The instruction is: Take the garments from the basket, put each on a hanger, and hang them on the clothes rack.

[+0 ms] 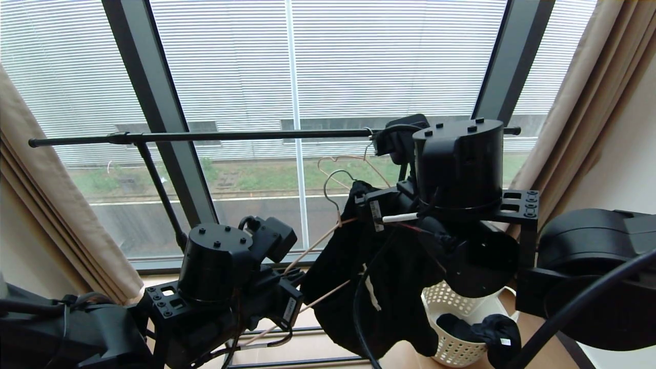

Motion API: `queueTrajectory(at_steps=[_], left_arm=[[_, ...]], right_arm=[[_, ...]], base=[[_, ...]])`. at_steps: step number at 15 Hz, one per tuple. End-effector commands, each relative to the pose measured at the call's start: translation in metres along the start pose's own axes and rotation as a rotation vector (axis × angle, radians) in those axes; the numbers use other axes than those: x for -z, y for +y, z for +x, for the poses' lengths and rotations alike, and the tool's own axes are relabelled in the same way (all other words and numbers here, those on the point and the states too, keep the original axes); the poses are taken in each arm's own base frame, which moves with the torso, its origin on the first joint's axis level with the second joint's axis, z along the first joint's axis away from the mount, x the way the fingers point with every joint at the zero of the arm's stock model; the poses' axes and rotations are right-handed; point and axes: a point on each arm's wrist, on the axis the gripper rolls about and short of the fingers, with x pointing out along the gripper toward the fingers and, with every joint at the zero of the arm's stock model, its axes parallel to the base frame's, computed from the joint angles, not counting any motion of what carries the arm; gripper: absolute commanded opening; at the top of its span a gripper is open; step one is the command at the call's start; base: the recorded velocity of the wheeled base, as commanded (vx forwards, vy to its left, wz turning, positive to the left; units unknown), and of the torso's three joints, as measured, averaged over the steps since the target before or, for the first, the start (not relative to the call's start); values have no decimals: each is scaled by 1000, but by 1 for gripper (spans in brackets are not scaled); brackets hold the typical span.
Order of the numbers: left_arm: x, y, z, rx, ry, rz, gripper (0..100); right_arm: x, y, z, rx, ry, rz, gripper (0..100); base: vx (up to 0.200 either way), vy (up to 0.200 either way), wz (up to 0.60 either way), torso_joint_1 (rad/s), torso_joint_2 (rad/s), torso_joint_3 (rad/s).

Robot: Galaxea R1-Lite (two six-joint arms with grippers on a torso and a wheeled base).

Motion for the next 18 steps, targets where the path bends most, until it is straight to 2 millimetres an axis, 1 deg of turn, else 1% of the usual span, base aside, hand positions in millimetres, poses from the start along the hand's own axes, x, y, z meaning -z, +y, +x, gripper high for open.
queueTrajectory(at_steps=[1,2,5,6,8,9,12,15,18], left_arm=[[-2,1,-5,-2,-13,-1,0],[-1,0,-6,-2,-13,-1,0],[-1,-6,-7,18,-14,9,0],[-2,-10,-8,32,-18,16,0],[-2,-13,-9,41,-26,20,0],[-1,-13,-9,41,-30,20,0],[-2,-12,-8,39,-35,17,0],[-3,-10,-8,32,-44,11,0],[-7,-1,-6,1,-76,-7,0]], right_arm=[[-7,-12,4,32,-12,24,100],[-10,-15,5,38,-19,33,100],[-7,-13,8,38,-10,26,100],[-3,-9,11,36,0,18,100],[0,-4,11,27,6,10,100],[1,3,4,2,3,1,100],[5,10,-2,-22,6,-11,100],[7,11,-2,-25,13,-21,100],[8,10,-2,-25,15,-24,100]], base=[[0,0,0,0,0,0],[0,0,0,0,0,0],[0,0,0,0,0,0],[0,0,0,0,0,0],[0,0,0,0,0,0],[0,0,0,0,0,0],[0,0,0,0,0,0],[0,0,0,0,0,0],[0,0,0,0,0,0]])
